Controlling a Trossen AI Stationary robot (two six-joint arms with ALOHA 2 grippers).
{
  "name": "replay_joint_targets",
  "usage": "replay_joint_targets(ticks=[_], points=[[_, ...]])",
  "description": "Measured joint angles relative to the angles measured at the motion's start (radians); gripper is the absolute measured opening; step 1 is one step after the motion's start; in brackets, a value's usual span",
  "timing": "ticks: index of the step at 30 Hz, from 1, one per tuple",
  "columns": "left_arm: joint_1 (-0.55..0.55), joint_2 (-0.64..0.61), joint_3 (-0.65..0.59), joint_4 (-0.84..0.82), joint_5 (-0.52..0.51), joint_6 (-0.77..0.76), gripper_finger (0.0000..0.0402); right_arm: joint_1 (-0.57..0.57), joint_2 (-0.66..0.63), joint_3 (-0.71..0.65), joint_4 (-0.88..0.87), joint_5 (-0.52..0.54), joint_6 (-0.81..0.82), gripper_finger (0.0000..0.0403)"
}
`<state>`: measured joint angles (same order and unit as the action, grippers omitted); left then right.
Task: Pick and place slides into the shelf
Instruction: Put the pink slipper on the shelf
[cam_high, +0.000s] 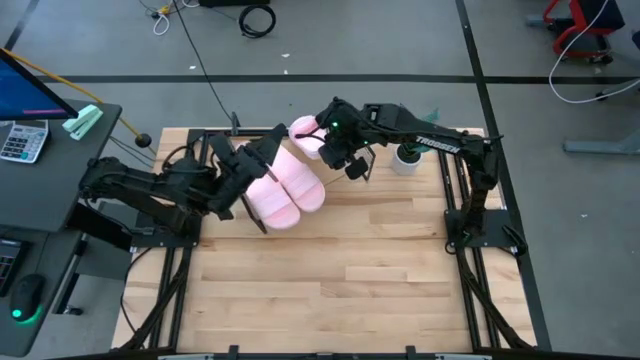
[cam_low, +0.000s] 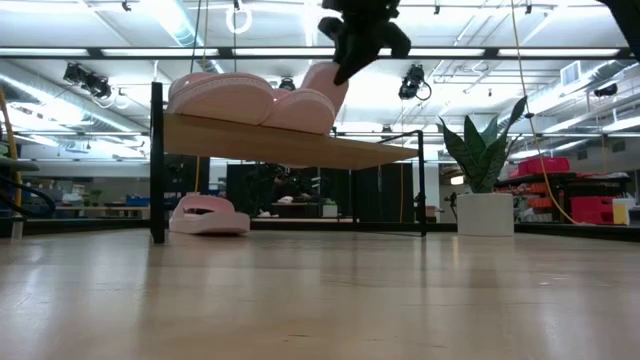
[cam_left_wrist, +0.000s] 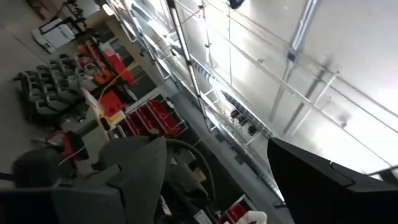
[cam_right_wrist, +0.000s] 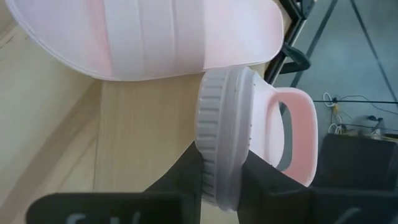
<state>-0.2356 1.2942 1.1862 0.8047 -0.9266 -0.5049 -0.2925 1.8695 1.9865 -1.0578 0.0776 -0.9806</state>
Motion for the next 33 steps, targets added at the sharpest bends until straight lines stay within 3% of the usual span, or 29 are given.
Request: replay_joint_targets(ticks=[10,33], points=[[0.003,-0.022,0.0,0.004,0.073,0.072,0.0286,0.002,0.021,0.0,-0.016,-0.029,0.035,0.006],[0.003,-0.094,0.0,-0.022,0.079,0.161,0.0286,0.001,0.083,0.002,-0.127,-0.166,0.09,0.007]])
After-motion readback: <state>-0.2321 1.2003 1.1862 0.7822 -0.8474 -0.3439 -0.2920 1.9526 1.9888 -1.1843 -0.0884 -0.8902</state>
